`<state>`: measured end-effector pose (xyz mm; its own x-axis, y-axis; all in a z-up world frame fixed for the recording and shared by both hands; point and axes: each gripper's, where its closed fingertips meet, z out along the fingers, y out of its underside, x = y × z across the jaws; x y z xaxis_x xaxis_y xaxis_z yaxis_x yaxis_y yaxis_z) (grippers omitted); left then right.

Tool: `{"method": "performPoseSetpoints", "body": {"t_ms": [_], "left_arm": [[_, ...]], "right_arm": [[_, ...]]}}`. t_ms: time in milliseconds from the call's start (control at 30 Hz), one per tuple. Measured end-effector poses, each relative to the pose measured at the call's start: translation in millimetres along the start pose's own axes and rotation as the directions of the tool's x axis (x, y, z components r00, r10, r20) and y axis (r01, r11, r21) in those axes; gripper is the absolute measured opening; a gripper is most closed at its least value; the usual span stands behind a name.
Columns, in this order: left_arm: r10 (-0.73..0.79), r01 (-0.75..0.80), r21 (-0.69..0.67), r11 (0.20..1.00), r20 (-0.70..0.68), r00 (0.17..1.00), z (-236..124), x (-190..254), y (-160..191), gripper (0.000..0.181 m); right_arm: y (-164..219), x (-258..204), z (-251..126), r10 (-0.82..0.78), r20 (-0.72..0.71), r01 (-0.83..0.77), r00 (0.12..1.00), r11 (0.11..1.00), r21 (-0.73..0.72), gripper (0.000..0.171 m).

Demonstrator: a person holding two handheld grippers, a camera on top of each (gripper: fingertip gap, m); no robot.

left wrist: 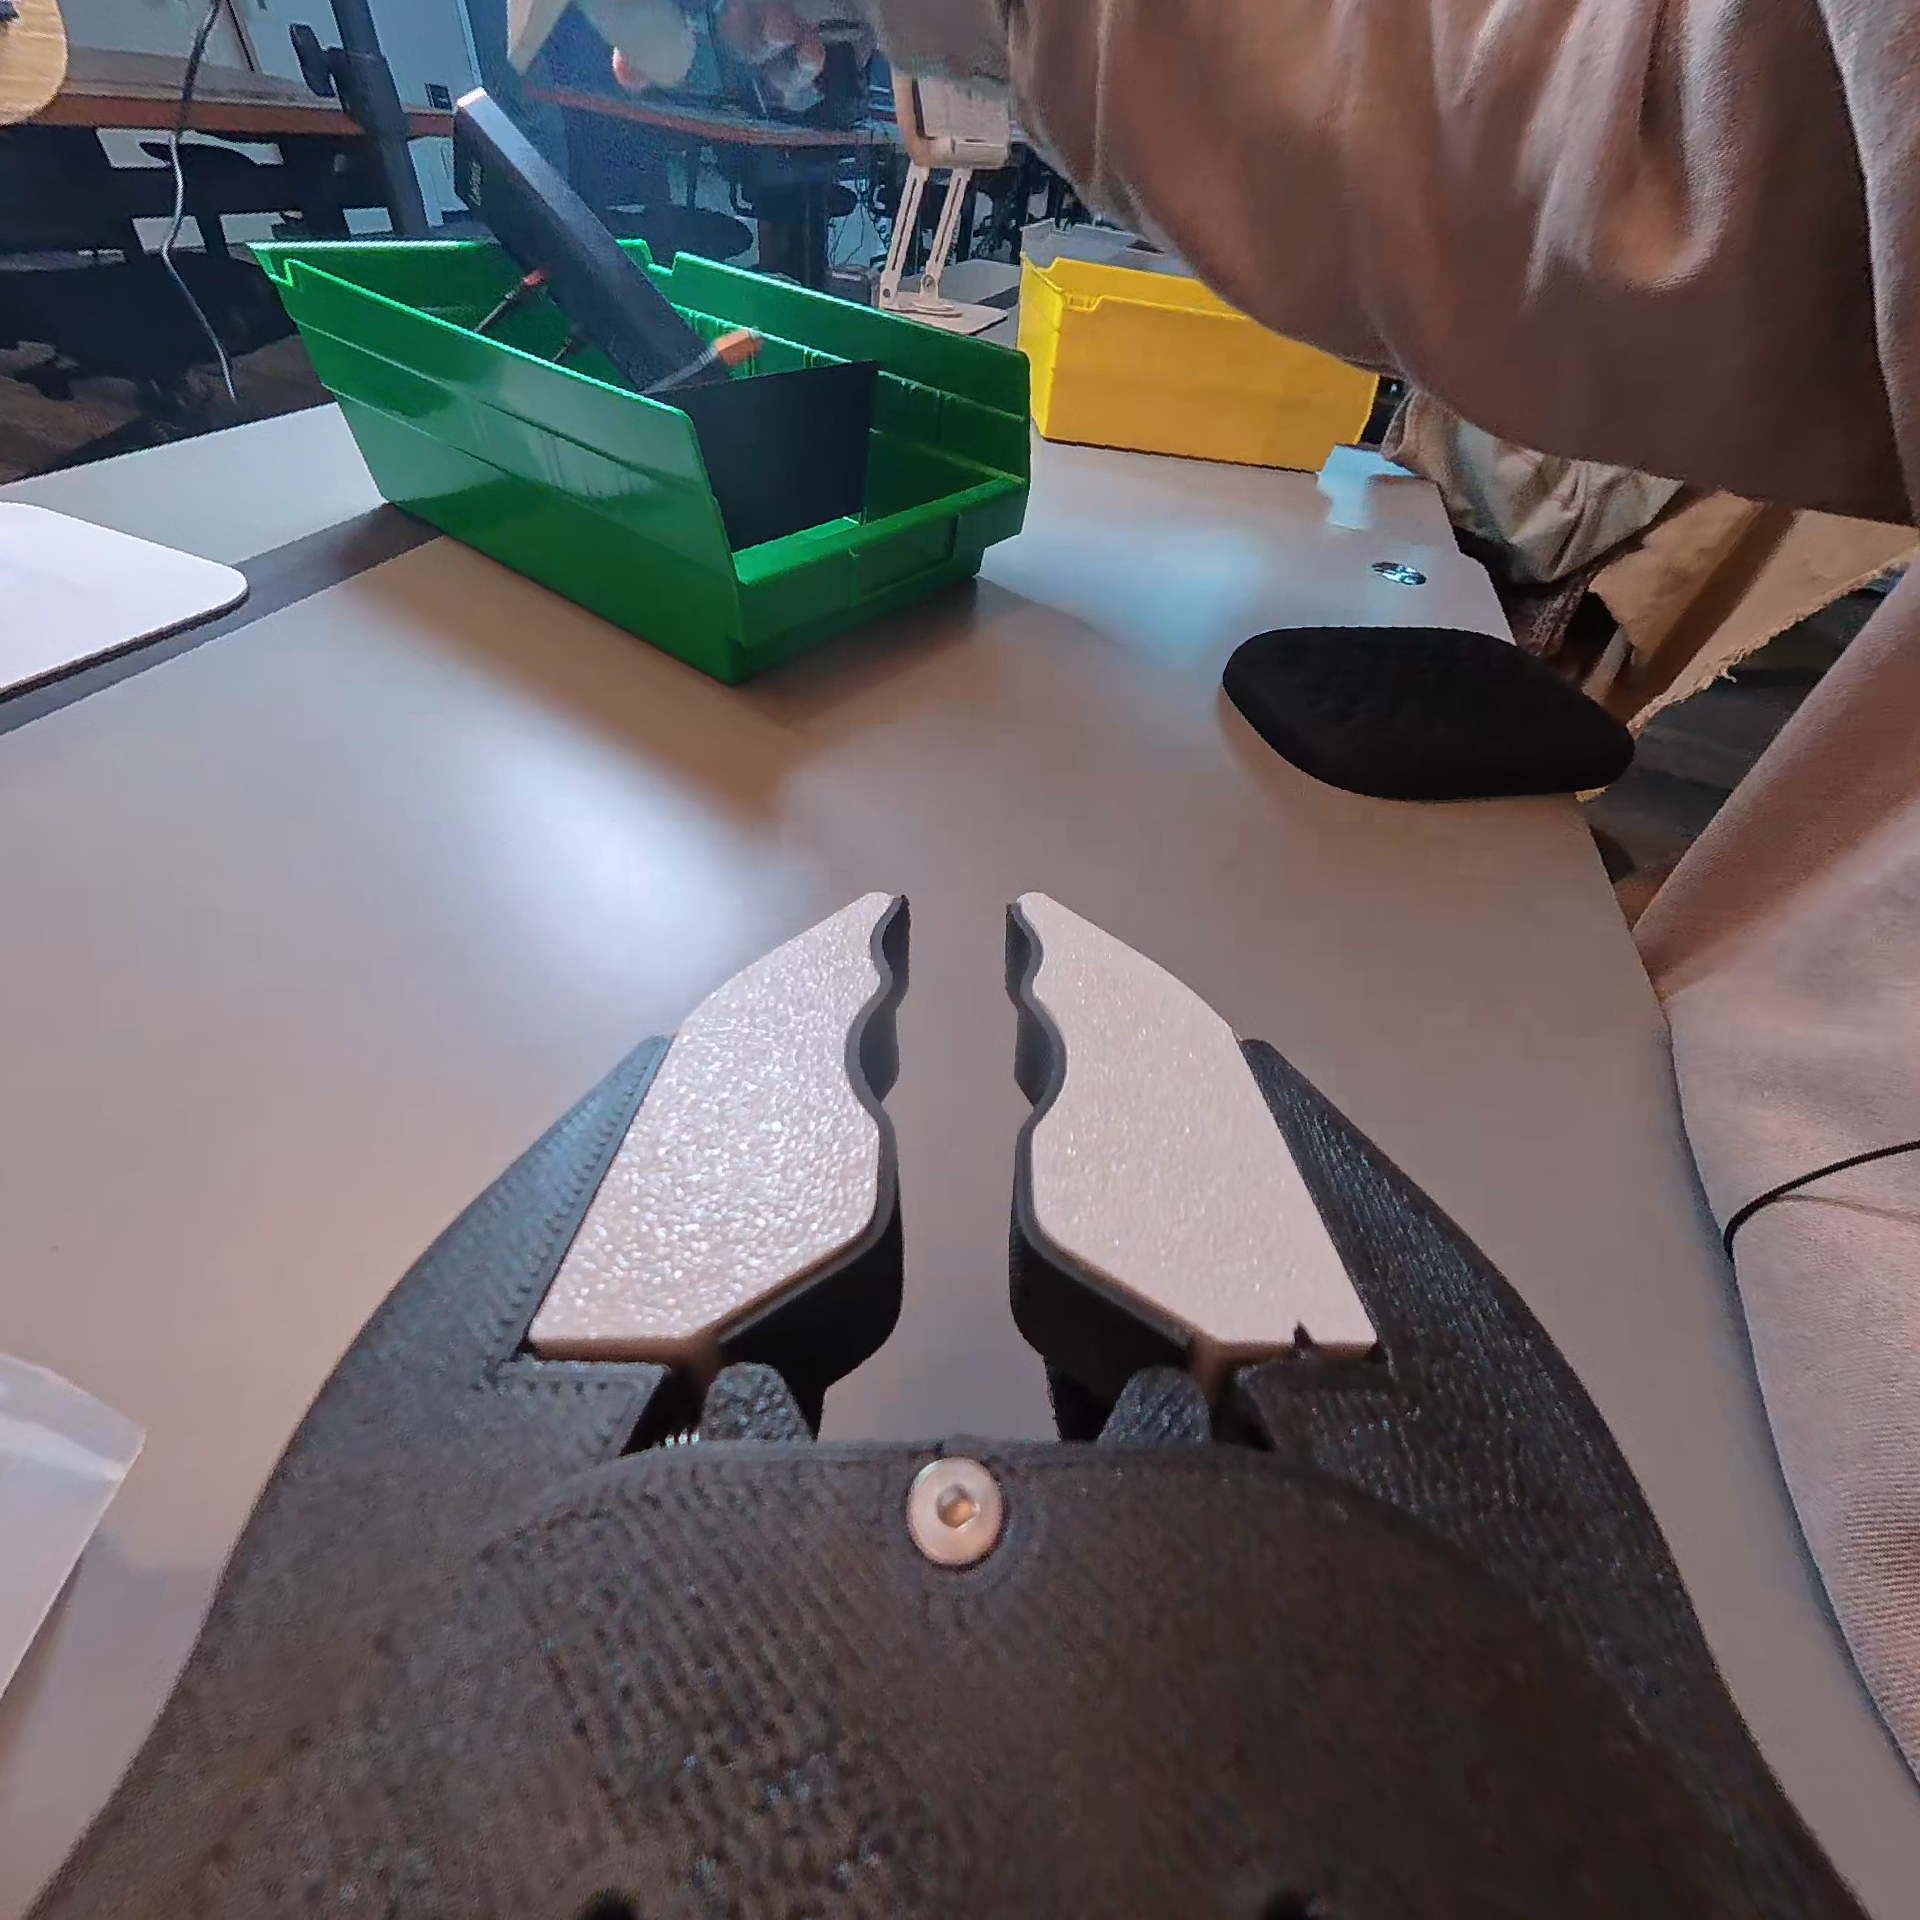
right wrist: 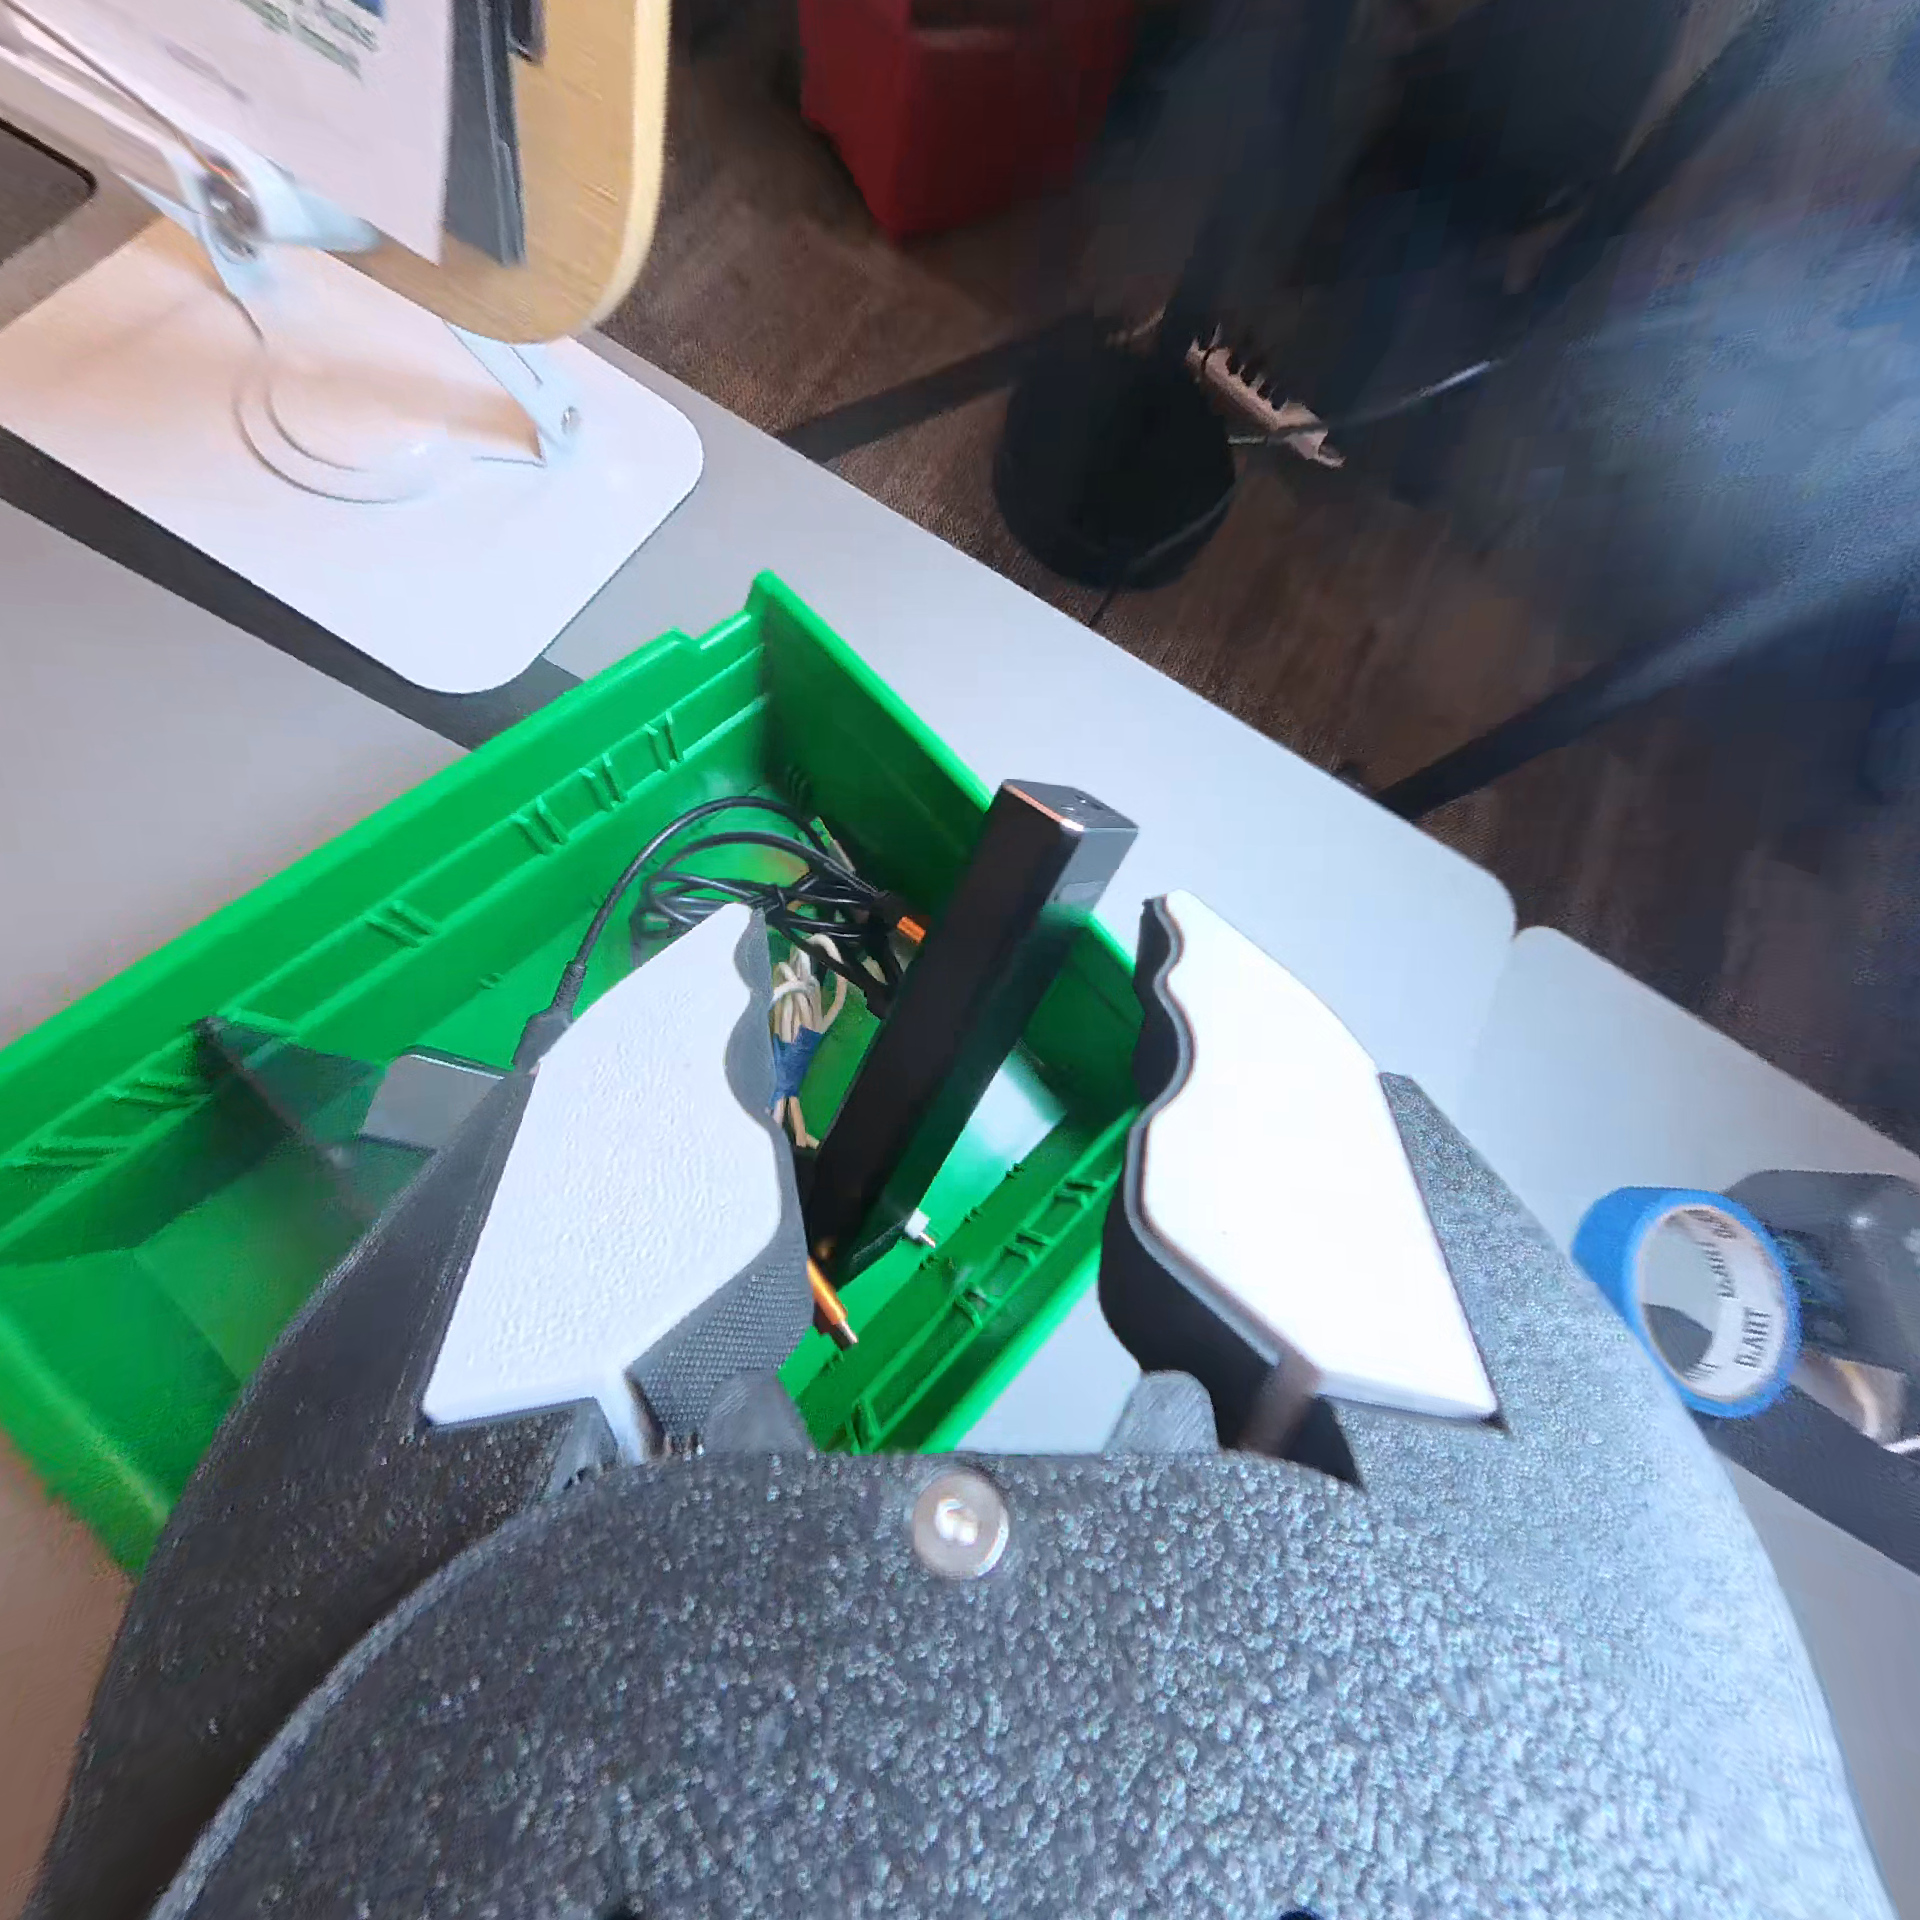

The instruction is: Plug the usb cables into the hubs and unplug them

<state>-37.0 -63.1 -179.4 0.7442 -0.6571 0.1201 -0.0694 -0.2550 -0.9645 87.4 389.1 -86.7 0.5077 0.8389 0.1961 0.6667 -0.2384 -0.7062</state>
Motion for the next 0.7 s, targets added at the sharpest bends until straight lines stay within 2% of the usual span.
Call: {"method": "performPoseSetpoints", "body": {"t_ms": [167,300,400,533,700], "left_arm": [[0.035,-0.034,-0.024,0.999,0.019,0.999,2,0,4,0.018],[0.073,-0.070,-0.044,0.997,0.062,0.995,2,-4,6,0.018],[0.087,-0.082,-0.055,0.995,0.100,0.991,0,-10,6,0.021],[0.101,-0.091,-0.064,0.994,0.172,0.980,-9,-25,1,0.026],[0.264,-0.205,-0.184,0.961,0.395,0.880,-53,-67,-21,0.040]], "right_arm": [[-3,-29,-34,-0.081,0.043,0.078,0.996,0.995,0.062,0.064],[18,-79,-52,-0.219,0.114,0.212,0.969,0.975,0.072,0.060],[58,-134,-59,-0.337,0.218,0.338,0.916,0.941,0.035,0.053],[132,-196,-54,-0.431,0.366,0.501,0.825,0.857,-0.119,0.055],[171,-223,-31,-0.559,0.349,0.643,0.753,0.737,-0.209,0.062]]}}
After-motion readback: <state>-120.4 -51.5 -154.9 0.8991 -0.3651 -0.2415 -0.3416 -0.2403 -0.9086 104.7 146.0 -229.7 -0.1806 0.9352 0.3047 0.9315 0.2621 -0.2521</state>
